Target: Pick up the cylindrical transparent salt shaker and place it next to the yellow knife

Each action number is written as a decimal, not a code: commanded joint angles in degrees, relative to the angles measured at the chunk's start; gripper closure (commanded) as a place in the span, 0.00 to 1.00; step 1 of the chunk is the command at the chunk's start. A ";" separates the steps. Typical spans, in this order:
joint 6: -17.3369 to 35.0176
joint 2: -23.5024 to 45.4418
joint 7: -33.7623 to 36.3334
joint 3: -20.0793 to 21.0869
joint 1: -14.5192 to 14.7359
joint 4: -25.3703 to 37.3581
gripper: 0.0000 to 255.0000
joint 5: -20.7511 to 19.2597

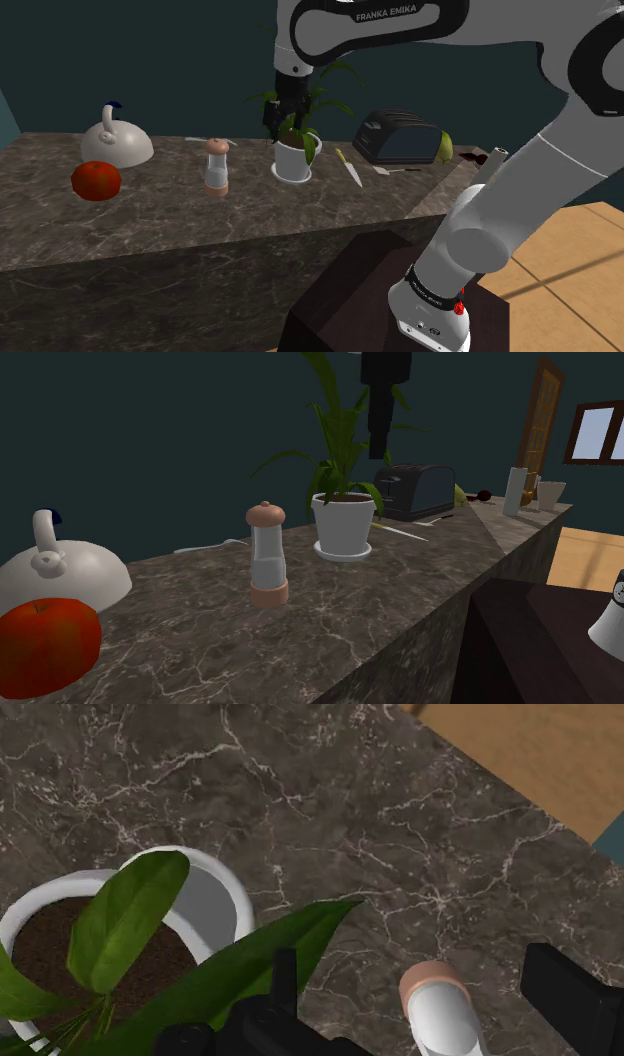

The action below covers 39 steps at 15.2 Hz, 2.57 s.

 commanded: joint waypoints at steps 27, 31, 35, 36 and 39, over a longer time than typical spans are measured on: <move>2.52 41.69 8.18 1.65 4.93 38.98 0.00 -8.27; 2.52 41.69 8.18 1.65 4.93 38.98 0.00 -8.27; 2.51 41.69 8.18 1.65 4.93 38.98 1.00 -8.27; 2.51 41.69 8.18 1.65 4.93 38.98 1.00 -8.27; 2.52 41.67 8.17 1.65 4.93 38.96 1.00 -8.26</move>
